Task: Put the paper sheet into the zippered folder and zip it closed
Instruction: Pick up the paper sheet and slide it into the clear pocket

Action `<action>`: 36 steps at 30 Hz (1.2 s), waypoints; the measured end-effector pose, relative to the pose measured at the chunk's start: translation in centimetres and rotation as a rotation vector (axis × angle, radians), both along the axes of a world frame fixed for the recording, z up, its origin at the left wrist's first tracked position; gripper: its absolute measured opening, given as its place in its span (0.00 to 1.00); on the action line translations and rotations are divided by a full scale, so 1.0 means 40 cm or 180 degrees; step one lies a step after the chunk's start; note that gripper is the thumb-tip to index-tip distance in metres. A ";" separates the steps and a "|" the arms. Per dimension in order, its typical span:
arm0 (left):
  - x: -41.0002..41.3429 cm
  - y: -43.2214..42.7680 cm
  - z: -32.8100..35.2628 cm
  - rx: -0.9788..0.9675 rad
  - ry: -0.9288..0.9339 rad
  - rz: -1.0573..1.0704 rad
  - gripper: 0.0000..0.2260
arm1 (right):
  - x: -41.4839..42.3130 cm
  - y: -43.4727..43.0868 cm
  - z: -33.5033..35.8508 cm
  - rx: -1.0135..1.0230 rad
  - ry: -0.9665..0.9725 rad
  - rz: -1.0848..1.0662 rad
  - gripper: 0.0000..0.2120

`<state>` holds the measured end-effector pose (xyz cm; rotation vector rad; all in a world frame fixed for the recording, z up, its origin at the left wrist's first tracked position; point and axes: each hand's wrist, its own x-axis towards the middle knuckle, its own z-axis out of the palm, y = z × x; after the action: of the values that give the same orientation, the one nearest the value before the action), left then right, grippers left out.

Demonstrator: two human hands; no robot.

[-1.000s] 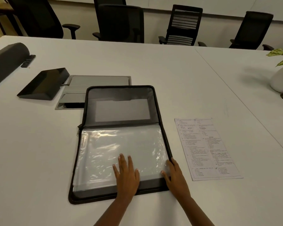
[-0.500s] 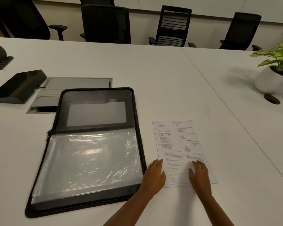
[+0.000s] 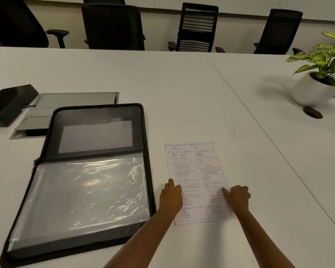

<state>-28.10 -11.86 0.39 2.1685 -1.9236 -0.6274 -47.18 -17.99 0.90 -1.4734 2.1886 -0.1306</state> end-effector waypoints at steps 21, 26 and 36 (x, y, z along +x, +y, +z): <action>0.008 -0.010 -0.032 0.0115 -0.0042 -0.0101 0.13 | -0.026 -0.047 0.047 0.0218 -0.1664 -0.0185 0.11; 0.011 -0.001 -0.029 0.0136 -0.0025 -0.0105 0.13 | -0.038 -0.037 0.055 -0.0048 -0.1646 -0.0103 0.08; 0.013 0.000 -0.010 0.0071 0.0670 0.0483 0.20 | -0.062 -0.022 0.084 0.0144 -0.2093 0.0088 0.09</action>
<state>-27.59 -11.87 -0.01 2.1394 -1.6376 -0.8156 -49.65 -18.87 4.27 -1.2093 1.6242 -0.4791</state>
